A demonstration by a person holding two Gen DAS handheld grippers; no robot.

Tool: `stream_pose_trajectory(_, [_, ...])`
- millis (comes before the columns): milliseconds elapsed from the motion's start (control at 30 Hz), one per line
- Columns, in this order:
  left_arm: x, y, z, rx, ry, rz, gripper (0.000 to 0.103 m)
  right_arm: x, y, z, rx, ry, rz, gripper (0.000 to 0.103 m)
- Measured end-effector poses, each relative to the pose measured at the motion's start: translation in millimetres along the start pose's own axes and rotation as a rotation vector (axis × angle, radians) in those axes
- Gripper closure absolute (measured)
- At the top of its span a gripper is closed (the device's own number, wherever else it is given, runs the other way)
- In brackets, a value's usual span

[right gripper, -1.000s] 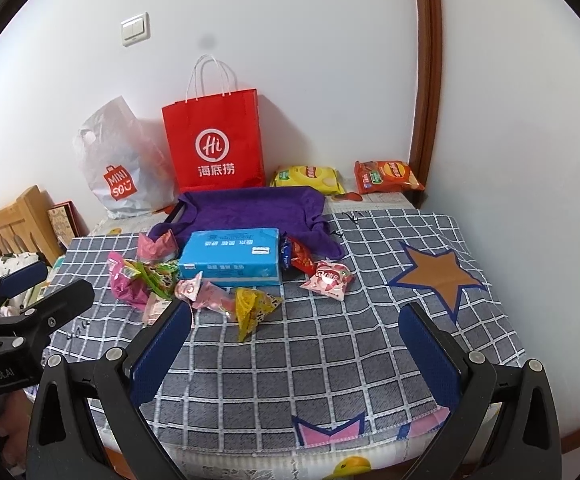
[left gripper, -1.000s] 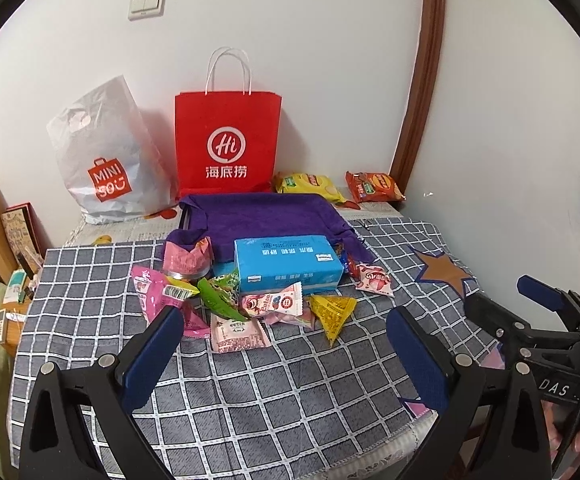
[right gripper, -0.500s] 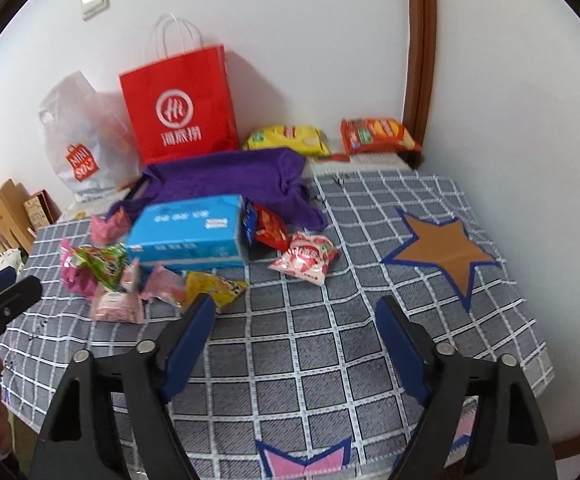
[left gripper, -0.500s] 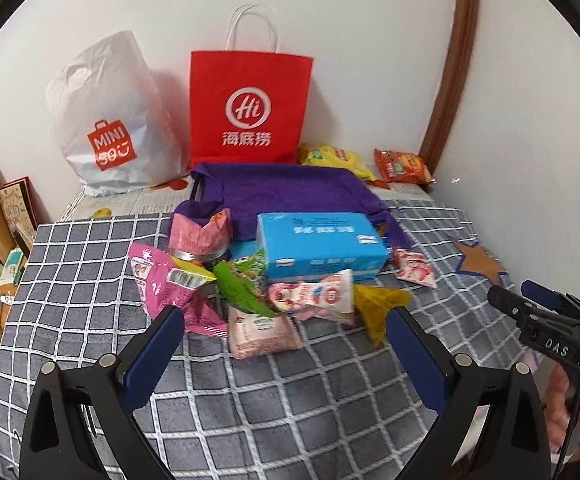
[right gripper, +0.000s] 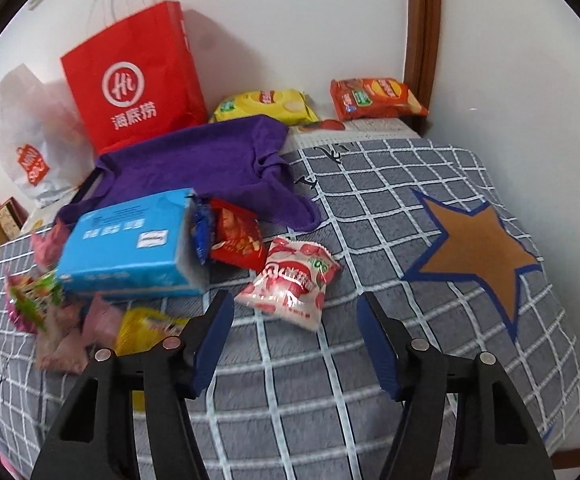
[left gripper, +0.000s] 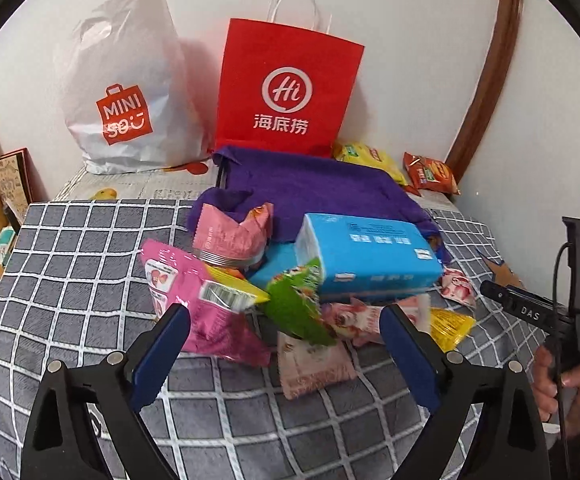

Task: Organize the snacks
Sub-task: 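Grasp the white-red strawberry candy packet with the right tool while the left grasps a pink snack bag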

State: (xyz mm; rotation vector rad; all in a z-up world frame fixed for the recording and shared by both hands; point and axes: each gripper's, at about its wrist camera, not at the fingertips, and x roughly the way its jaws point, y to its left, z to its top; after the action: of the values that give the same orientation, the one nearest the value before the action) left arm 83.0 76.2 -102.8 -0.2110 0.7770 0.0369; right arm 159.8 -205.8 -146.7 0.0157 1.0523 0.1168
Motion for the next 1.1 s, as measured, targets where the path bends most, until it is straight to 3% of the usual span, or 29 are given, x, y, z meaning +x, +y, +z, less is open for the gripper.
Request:
stream_pose_trajectory(200, [13.4,3.1,4.1,0.068,-0.004,0.079,0.010,36.1,-7.2,11.5,0.059,0.045,-0.003,0.040])
stream_pose_trajectory(600, [31.8,30.5,2.9,0.008,0.063,0.059,0.010,75.7,-5.5,14.7,0.072,0.097,-0.011,0.040])
stream_pose_trajectory(667, [29.9,36.1,3.8,-0.006,0.061,0.059,0.010,75.5,-2.9,13.6,0.043,0.082,-0.034,0.048])
stream_pose_trajectory(767, [27.8,44.9,3.5,-0.034,0.064,0.060,0.010,69.3,-0.2,9.7,-0.012,0.077,-0.029,0.053])
stream_pose_trajectory(1100, [58.7,53.1,-1.6,-0.018,0.115,0.077,0.010,29.8,-1.5,-33.4,-0.101,0.032,0.018,0.053])
